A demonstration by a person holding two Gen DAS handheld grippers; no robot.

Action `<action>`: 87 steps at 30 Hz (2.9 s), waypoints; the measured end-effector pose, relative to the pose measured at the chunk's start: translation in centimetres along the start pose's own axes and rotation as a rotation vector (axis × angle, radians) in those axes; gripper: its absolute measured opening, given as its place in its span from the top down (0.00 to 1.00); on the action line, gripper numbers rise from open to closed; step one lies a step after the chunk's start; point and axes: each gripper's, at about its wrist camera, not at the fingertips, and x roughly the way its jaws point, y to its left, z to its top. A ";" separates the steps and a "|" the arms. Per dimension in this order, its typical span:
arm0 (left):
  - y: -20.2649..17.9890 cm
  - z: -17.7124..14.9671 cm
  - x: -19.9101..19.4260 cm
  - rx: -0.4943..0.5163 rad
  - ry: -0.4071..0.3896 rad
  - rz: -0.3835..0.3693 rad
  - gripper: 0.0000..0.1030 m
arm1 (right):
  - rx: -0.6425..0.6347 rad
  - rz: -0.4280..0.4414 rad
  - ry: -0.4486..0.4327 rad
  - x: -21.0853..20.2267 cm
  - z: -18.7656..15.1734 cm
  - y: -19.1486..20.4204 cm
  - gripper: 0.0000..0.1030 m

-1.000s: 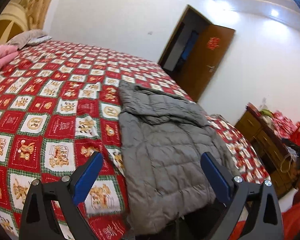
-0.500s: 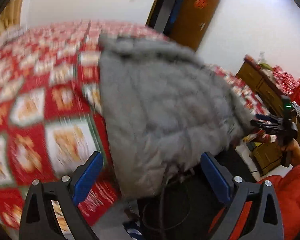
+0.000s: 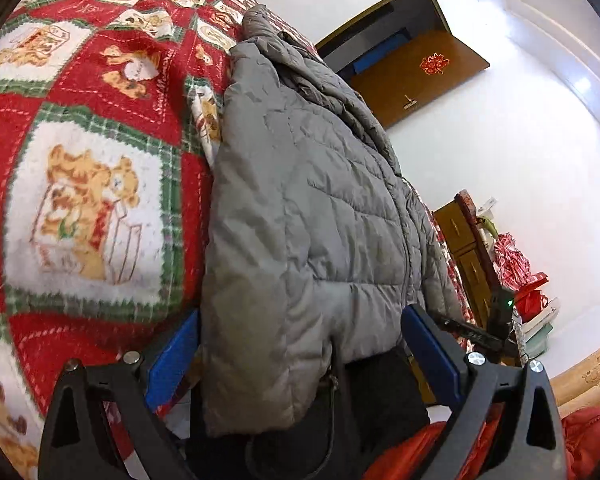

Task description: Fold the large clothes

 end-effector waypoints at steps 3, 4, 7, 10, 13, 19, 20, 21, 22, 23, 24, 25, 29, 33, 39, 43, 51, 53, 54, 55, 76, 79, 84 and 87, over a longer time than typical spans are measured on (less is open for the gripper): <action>-0.1 -0.3 1.9 0.008 0.073 0.039 0.31 | 0.000 0.009 -0.005 0.0 0.1 -0.4 0.83; 0.1 -0.5 2.4 0.001 0.093 0.046 0.47 | 0.009 0.025 -0.012 -0.2 0.2 -0.6 0.84; 0.8 -0.9 2.7 -0.048 0.096 0.000 0.75 | 0.044 0.150 -0.061 -1.6 0.2 -1.4 0.87; -0.7 -0.8 1.1 0.001 0.037 -0.020 0.83 | 0.044 0.271 -0.125 -3.8 0.5 -1.4 0.88; -3.6 -0.1 -1.3 0.081 -0.043 -0.072 0.85 | 0.047 0.371 -0.203 -6.3 1.5 -1.4 0.88; -9.0 1.1 -6.2 0.243 -0.176 -0.176 0.85 | 0.081 0.507 -0.343 -10.0 3.4 -2.1 0.89; -9.9 1.2 -7.4 0.275 -0.206 -0.200 0.85 | 0.094 0.534 -0.381 -11.0 3.6 -2.7 0.89; -10.7 1.2 -7.8 0.300 -0.231 -0.219 0.85 | 0.103 0.553 -0.407 -11.5 4.0 -2.8 0.89; -11.4 1.1 -8.3 0.329 -0.258 -0.236 0.85 | 0.115 0.577 -0.440 -12.1 4.4 -2.9 0.89; -12.0 1.0 -9.0 0.360 -0.286 -0.244 0.85 | 0.133 0.603 -0.484 -13.0 4.5 -3.7 0.89; -12.3 0.8 -9.1 0.383 -0.305 -0.235 0.84 | 0.145 0.615 -0.508 -13.4 5.0 -3.9 0.89; -12.4 0.7 -9.6 0.401 -0.322 -0.213 0.84 | 0.158 0.618 -0.535 -13.9 5.5 -4.4 0.89; -11.6 1.5 -8.7 0.401 -0.320 -0.077 0.83 | 0.219 0.595 -0.567 -13.5 7.1 -5.7 0.89; -10.4 3.2 -5.9 0.406 -0.261 0.031 0.82 | 0.249 0.569 -0.571 -12.0 9.5 -6.1 0.89; -10.7 7.8 -5.6 0.316 -0.298 -0.072 0.79 | 0.277 0.536 -0.593 -10.2 15.6 -6.8 0.89; -10.8 11.9 -4.2 0.250 -0.301 -0.069 0.79 | 0.293 0.503 -0.596 -8.5 20.5 -7.4 0.89; -8.5 20.8 2.4 0.050 -0.203 0.059 0.77 | 0.338 0.373 -0.508 -2.4 30.6 -7.9 0.89; -7.4 23.3 4.2 -0.014 -0.178 0.072 0.77 | 0.344 0.345 -0.489 -0.6 33.1 -8.0 0.89; -7.1 24.1 4.8 -0.026 -0.171 0.080 0.77 | 0.344 0.333 -0.481 0.3 34.1 -8.1 0.89; -6.7 25.0 5.7 -0.037 -0.166 0.089 0.75 | 0.346 0.315 -0.470 1.3 35.3 -8.2 0.89; -2.7 30.0 4.5 0.154 -0.221 0.290 0.15 | 0.084 0.132 -0.450 4.0 42.3 -8.4 0.06; -1.2 30.5 7.8 0.114 -0.158 0.251 0.15 | 0.096 0.071 -0.412 7.3 44.4 -8.8 0.06; -0.6 30.5 13.7 0.087 -0.051 0.218 0.15 | 0.129 0.137 -0.257 13.1 46.8 -8.5 0.52; -1.3 29.7 15.4 0.133 -0.030 0.252 0.27 | 0.071 0.049 -0.263 14.0 46.5 -7.2 0.79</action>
